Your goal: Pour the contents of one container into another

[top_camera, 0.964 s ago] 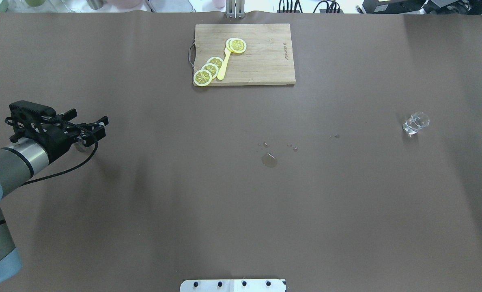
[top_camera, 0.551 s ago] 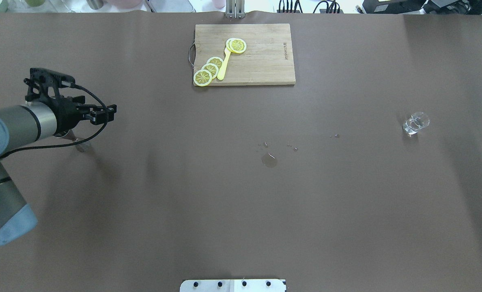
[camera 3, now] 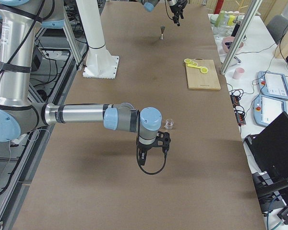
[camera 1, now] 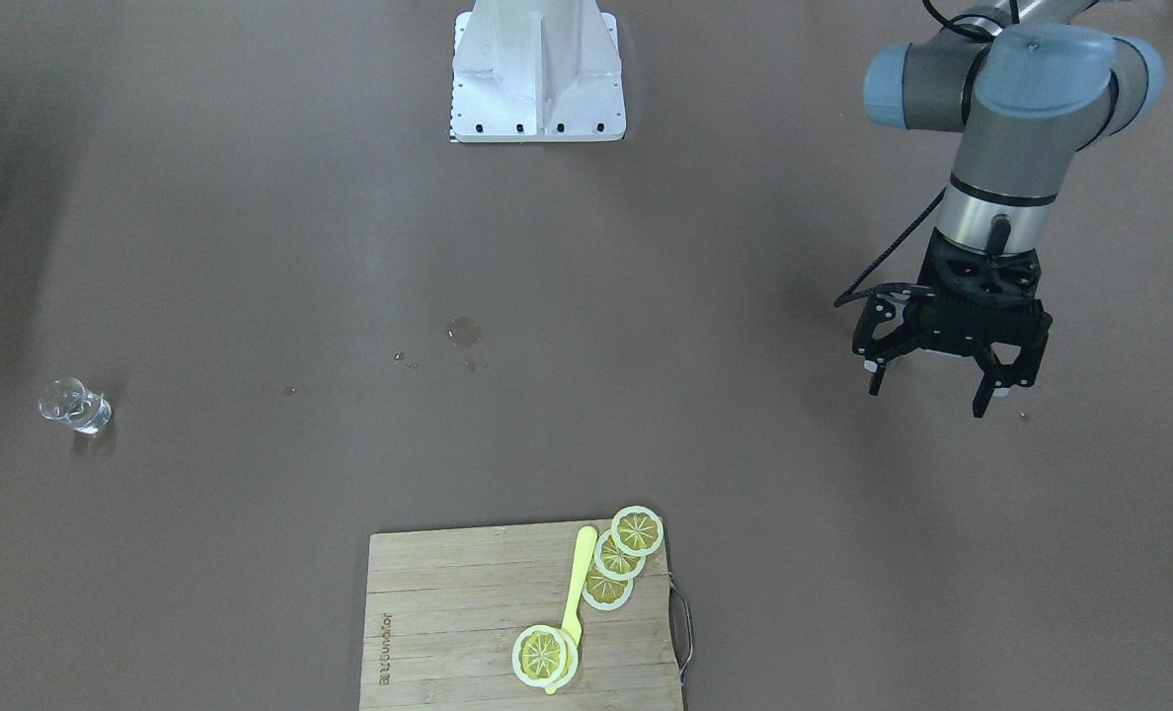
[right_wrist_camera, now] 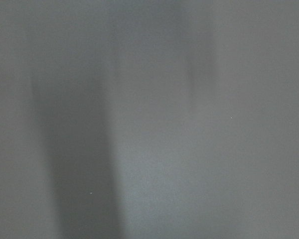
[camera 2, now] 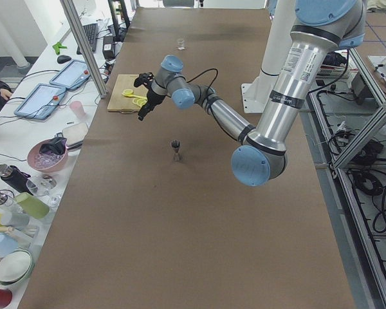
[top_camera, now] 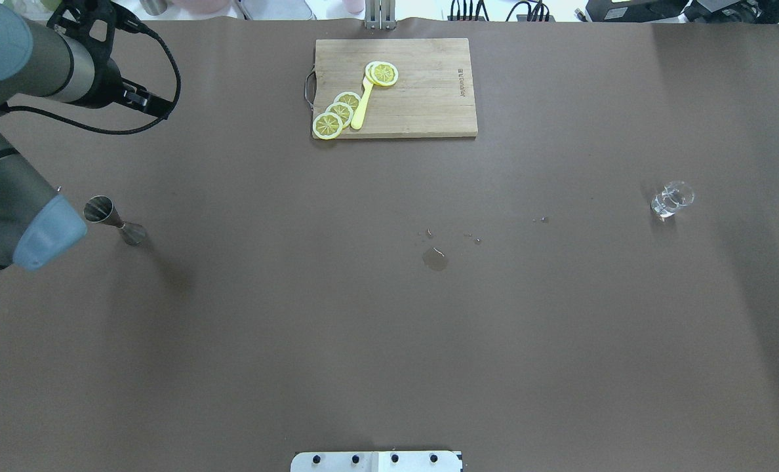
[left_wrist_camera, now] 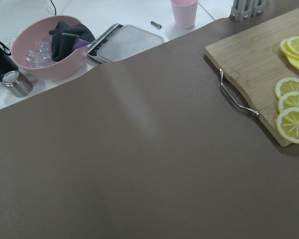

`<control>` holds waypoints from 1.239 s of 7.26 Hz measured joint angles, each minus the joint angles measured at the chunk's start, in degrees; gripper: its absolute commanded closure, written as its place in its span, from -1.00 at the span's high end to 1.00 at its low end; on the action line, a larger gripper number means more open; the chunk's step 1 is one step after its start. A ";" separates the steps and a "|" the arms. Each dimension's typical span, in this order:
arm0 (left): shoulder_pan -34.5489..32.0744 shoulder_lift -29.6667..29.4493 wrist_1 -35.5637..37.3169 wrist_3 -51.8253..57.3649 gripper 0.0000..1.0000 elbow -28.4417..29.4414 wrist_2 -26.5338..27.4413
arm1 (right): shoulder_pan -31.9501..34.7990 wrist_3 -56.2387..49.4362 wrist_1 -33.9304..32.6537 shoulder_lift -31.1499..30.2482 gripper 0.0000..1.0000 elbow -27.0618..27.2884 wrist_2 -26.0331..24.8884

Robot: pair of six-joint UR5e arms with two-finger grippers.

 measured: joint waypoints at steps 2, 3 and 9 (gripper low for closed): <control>-4.21 -2.25 5.99 5.54 0.96 0.09 -5.70 | 0.21 -0.01 0.39 0.32 1.00 -0.14 -0.16; -5.22 -2.54 6.11 6.34 0.97 0.01 -7.32 | 0.24 -0.04 0.49 0.39 1.00 -0.26 -0.97; -17.90 6.90 4.50 16.23 0.99 -1.61 -30.14 | 0.29 -0.06 1.17 0.92 1.00 -0.20 -2.99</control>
